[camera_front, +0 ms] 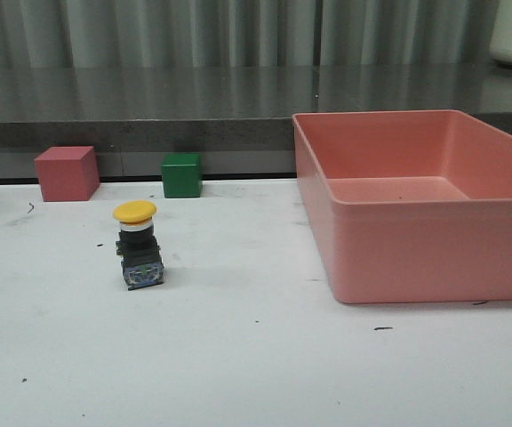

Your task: Place and stand button with both arms

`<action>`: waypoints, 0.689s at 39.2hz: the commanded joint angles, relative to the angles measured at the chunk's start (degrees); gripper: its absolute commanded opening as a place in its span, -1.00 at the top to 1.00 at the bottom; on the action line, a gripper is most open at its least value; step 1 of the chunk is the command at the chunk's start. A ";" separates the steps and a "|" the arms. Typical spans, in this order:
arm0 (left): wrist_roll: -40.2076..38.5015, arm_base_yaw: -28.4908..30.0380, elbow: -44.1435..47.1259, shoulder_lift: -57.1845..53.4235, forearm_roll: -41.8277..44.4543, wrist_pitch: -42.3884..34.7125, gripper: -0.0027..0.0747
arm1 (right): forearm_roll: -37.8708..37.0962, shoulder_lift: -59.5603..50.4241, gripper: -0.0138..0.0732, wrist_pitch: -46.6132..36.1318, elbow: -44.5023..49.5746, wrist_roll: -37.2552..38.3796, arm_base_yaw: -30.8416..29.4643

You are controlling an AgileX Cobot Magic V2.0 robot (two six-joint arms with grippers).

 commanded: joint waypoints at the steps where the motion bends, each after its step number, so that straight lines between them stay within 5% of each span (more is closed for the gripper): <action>1: -0.17 1.48 1.03 -1.41 -0.53 -8.66 0.98 | -1.02 0.78 0.84 -4.84 -1.44 -0.58 -0.37; 27: -0.17 1.61 0.89 -1.41 -0.53 -7.06 0.98 | -1.02 0.78 0.84 -4.84 -1.44 -0.58 -0.37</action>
